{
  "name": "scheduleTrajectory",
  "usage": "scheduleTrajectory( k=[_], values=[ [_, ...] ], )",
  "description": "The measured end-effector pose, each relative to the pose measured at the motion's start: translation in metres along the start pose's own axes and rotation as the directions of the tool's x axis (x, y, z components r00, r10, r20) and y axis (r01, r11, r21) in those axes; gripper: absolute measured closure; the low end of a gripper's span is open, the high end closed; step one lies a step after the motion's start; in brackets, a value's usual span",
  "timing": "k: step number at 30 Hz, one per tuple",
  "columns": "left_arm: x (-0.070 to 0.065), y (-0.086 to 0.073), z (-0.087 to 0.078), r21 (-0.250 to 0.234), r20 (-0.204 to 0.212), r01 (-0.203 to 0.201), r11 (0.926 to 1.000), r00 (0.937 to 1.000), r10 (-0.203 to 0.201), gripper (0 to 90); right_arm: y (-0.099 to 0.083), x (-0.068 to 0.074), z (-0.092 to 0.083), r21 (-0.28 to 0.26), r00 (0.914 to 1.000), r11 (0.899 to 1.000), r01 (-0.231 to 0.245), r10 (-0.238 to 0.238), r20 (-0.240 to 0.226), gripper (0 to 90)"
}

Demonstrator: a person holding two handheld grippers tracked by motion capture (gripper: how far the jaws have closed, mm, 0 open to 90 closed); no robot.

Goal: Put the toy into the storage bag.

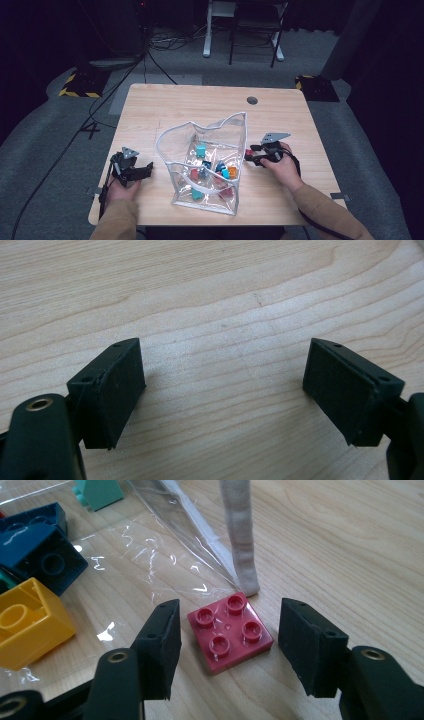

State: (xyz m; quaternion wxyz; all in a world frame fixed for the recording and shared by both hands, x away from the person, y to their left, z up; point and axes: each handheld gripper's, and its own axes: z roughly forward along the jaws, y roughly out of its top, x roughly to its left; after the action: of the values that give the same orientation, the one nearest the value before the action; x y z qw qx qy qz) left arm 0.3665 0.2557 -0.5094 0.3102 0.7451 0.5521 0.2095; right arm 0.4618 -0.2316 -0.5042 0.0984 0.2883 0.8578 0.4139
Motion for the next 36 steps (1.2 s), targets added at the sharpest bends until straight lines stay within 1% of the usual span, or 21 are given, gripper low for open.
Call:
scheduleTrajectory(
  k=[1, 4, 5, 9, 11, 15, 18, 20, 25, 32, 36],
  values=[
    [0.0, 0.0, 0.0, -0.001, 0.001, 0.0, 1.0, 1.0, 0.0, 17.3, 0.0, 0.001, 0.001, 0.0, 0.9999, 1.0, 0.01, -0.01, 0.005, 44.5],
    [0.0, 0.0, 0.0, 0.0, 0.0, 0.001, 1.0, 1.0, -0.001, 17.3, 0.0, 0.004, 0.001, 0.008, 0.9975, 0.998, 0.054, -0.055, 0.044, 51.6],
    [0.0, 0.0, 0.0, 0.0, 0.0, 0.0, 1.0, 1.0, 0.0, 17.3, 0.0, 0.004, 0.0, 0.008, 0.9975, 0.999, 0.054, -0.054, 0.044, 53.8],
    [0.0, 0.0, 0.0, 0.0, 0.0, 0.0, 1.0, 1.0, 0.0, 17.3, 0.0, 0.005, -0.001, 0.01, 0.9973, 0.999, 0.054, -0.054, 0.05, 56.0],
    [0.0, 0.0, 0.0, 0.0, 0.001, 0.0, 1.0, 1.0, 0.0, 17.3, 0.0, 0.005, -0.002, 0.018, 0.997, 0.998, 0.053, -0.054, 0.056, 59.7],
    [0.0, 0.0, 0.0, -0.001, 0.001, 0.0, 1.0, 1.0, 0.0, 17.3, 0.001, 0.006, -0.007, 0.028, 0.9969, 0.998, 0.048, -0.049, 0.061, 59.7],
    [0.0, 0.0, 0.0, 0.0, 0.0, 0.001, 1.0, 1.0, -0.001, 17.3, 0.006, 0.008, -0.015, 0.02, 0.9976, 0.999, 0.043, -0.044, 0.053, 59.8],
    [0.0, 0.0, 0.0, 0.0, 0.001, 0.001, 1.0, 1.0, -0.001, 17.3, 0.011, 0.011, -0.022, 0.016, 0.9975, 0.998, 0.054, -0.054, 0.045, 59.7],
    [0.0, 0.0, 0.0, -0.001, 0.001, 0.0, 1.0, 1.0, 0.0, 17.3, 0.025, 0.019, -0.041, -0.001, 0.9983, 0.999, 0.051, -0.051, 0.026, 59.7],
    [0.0, 0.0, 0.0, 0.0, 0.0, 0.0, 1.0, 1.0, 0.0, 17.3, 0.043, 0.03, -0.066, -0.013, 0.9975, 0.997, 0.07, -0.07, 0.008, 59.7],
    [0.0, 0.0, 0.0, 0.0, 0.0, 0.0, 1.0, 1.0, 0.0, 17.3, 0.051, 0.035, -0.076, -0.017, 0.997, 0.997, 0.077, -0.077, -0.003, 59.7]
  ],
)
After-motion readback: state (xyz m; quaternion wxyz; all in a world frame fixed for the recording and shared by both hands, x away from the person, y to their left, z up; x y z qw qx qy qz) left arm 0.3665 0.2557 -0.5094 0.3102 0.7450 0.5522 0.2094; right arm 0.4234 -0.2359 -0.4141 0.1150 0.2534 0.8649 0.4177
